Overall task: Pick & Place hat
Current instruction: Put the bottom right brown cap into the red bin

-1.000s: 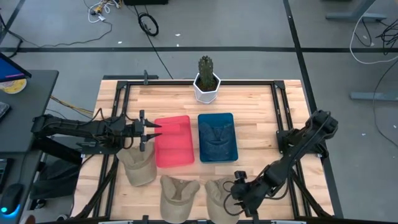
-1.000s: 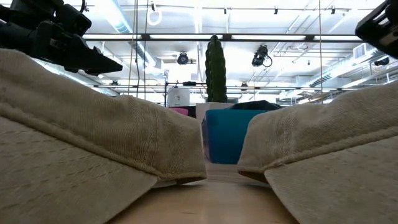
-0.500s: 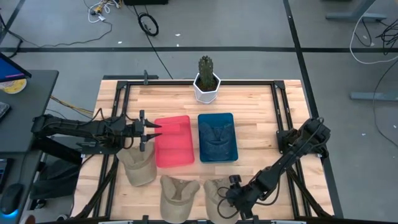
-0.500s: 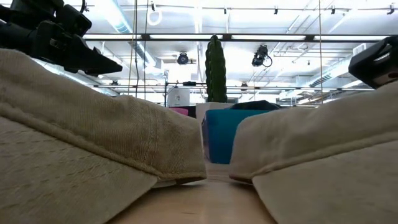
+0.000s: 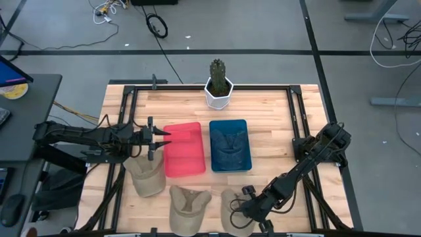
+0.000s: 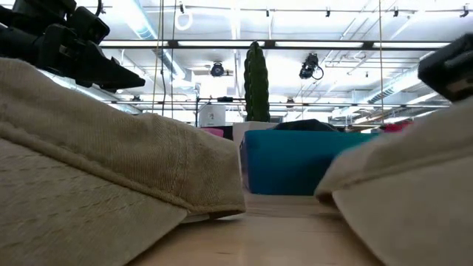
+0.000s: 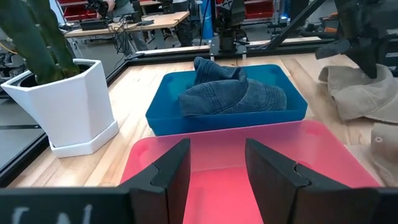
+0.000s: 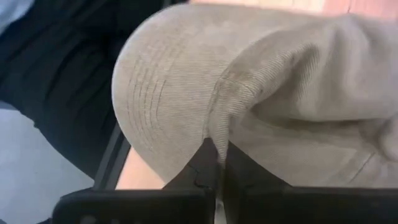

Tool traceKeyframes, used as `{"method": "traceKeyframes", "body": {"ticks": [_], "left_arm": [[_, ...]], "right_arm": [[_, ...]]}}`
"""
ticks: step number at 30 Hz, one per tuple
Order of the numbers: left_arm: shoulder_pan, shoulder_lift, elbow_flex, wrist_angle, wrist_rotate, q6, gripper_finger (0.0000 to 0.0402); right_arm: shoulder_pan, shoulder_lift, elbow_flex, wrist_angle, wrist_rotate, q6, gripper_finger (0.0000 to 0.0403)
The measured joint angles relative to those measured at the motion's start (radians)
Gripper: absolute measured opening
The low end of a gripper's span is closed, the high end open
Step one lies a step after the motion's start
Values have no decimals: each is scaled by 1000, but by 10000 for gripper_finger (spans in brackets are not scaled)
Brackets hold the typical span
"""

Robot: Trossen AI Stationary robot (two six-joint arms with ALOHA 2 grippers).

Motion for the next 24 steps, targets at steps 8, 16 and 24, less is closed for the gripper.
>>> {"method": "traceKeyframes", "body": {"ticks": [8,16,24], "left_arm": [[0,0,0,0,0,-33,156],[0,0,0,76,15,-27,156],[0,66,168,-8,82,-60,156]], "right_arm": [[-37,-155,0,-76,22,-61,4],[-135,-268,0,-133,-4,-160,2],[-266,-285,0,-207,-13,-278,2]]}}
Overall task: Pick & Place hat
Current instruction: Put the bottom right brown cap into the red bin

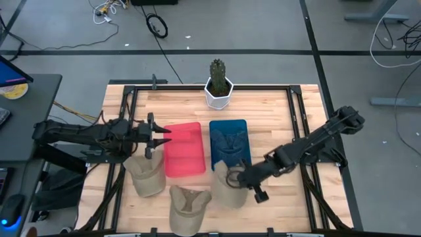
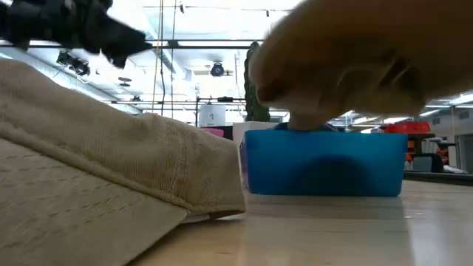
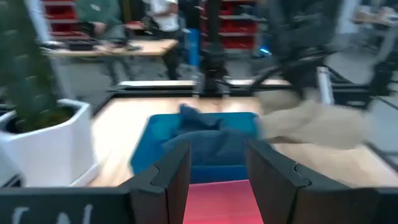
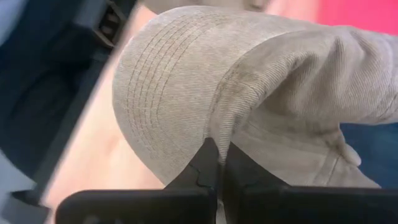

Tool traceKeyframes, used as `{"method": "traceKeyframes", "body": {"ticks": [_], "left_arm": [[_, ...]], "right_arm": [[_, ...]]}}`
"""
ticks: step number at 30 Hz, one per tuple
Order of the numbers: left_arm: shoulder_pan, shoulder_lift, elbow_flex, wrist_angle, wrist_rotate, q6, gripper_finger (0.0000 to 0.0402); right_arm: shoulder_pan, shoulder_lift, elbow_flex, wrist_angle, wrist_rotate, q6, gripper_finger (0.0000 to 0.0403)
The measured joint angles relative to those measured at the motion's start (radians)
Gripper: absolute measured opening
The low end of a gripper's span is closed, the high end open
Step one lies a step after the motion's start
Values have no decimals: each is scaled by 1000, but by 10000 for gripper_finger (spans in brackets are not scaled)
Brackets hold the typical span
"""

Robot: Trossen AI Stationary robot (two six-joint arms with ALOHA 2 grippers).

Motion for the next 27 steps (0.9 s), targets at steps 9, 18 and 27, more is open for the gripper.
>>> {"method": "traceKeyframes", "body": {"ticks": [9,18,27], "left_arm": [[-71,326,381,-243,27,132,156],[-156,675,752,-445,-35,188,156],[-209,929,1044,-603,-64,283,156]], "right_arm": [[-81,0,72,-105,11,-154,2],[-95,0,223,-236,91,-249,2],[-99,0,227,-266,114,-275,2]]}}
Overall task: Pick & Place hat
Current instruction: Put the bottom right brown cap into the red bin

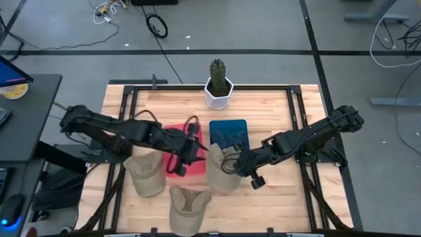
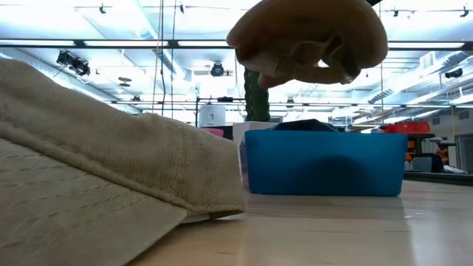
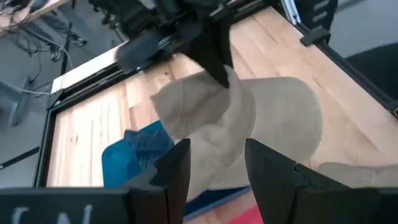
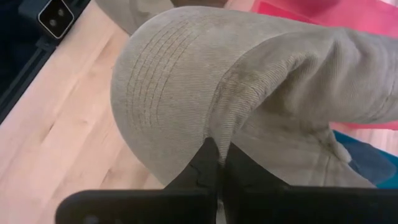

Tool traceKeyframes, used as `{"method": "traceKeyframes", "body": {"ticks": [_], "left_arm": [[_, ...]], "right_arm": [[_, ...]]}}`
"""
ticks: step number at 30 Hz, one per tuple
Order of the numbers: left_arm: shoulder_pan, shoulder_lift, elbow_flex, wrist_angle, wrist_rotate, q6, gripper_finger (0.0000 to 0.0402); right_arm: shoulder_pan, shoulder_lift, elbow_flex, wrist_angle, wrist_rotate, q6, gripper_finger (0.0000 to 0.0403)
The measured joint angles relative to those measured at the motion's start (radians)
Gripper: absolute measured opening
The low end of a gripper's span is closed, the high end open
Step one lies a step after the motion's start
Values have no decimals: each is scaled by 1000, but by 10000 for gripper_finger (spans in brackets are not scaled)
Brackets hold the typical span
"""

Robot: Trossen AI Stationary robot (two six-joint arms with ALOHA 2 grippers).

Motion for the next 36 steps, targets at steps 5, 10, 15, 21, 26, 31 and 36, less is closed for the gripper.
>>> {"method": "traceKeyframes", "body": {"ticks": [5,10,15,21,26,31,36], "left_arm": [[-1,108,96,-34,-1,12,156],[-1,199,154,-47,3,50,156],[-6,253,194,-47,15,67,156],[-10,280,219,-59,69,32,156],[-2,301,219,-73,77,2,156],[5,327,220,-32,81,6,156],[19,330,220,-45,104,-20,156]], "right_arm": [[0,0,0,13,0,-11,2],[-1,0,0,18,0,-13,2],[-1,0,0,17,0,-16,2],[-1,0,0,20,1,-21,2],[-1,0,-1,28,1,-23,2],[-2,1,-1,39,0,-32,2],[-2,2,-2,50,2,-45,2]]}}
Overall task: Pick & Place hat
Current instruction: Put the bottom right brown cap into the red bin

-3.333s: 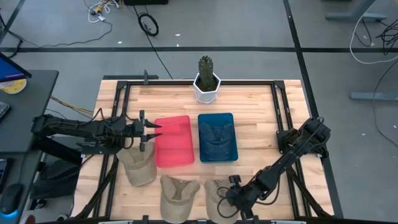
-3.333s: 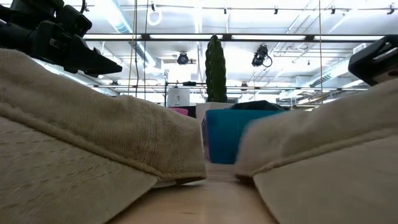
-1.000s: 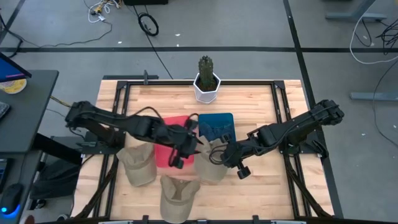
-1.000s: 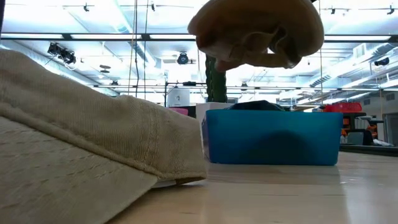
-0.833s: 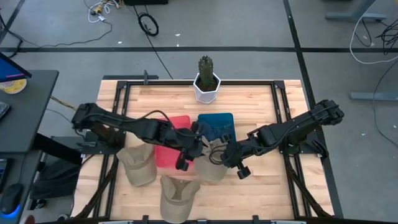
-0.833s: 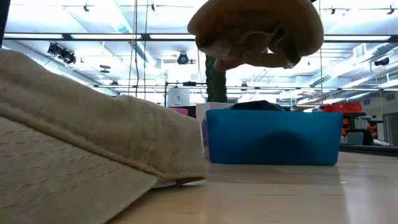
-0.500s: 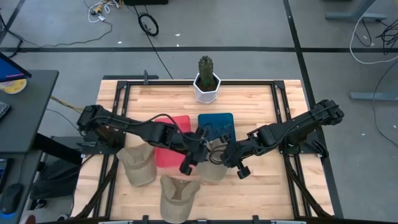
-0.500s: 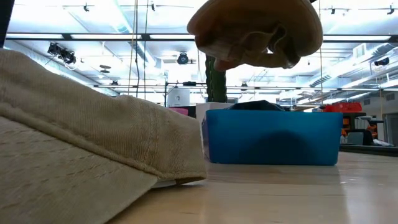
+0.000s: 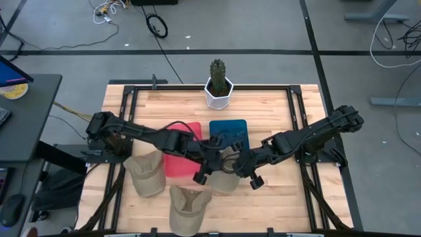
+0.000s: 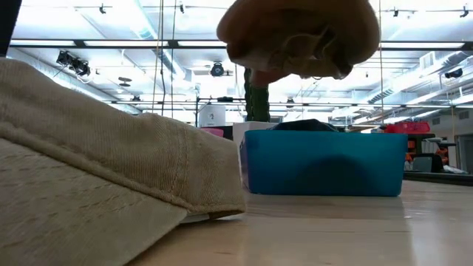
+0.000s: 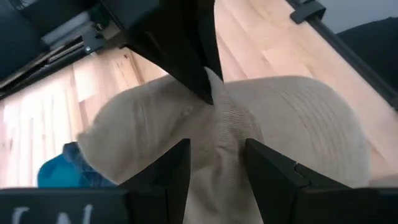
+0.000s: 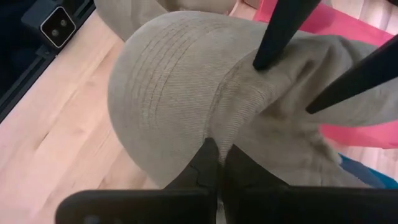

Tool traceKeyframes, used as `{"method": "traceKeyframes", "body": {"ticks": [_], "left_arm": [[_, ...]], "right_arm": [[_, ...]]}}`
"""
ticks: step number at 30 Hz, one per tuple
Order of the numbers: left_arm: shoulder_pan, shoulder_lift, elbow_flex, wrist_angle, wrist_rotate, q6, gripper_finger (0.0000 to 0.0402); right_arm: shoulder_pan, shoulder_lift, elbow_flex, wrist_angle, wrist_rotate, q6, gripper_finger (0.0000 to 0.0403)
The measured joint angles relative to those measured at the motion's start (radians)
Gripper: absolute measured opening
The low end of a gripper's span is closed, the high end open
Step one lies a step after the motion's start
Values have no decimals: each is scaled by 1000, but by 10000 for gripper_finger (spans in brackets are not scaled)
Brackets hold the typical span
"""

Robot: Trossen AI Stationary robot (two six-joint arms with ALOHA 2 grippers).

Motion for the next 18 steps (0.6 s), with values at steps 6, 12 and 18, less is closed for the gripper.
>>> {"method": "traceKeyframes", "body": {"ticks": [6,12,18], "left_arm": [[1,0,0,-1,123,-45,156],[10,0,0,-14,127,-131,156],[13,0,-1,-7,127,-130,147]], "right_arm": [[0,0,0,-9,66,-8,2],[1,0,0,7,90,-28,2],[1,0,0,10,96,-28,2]]}}
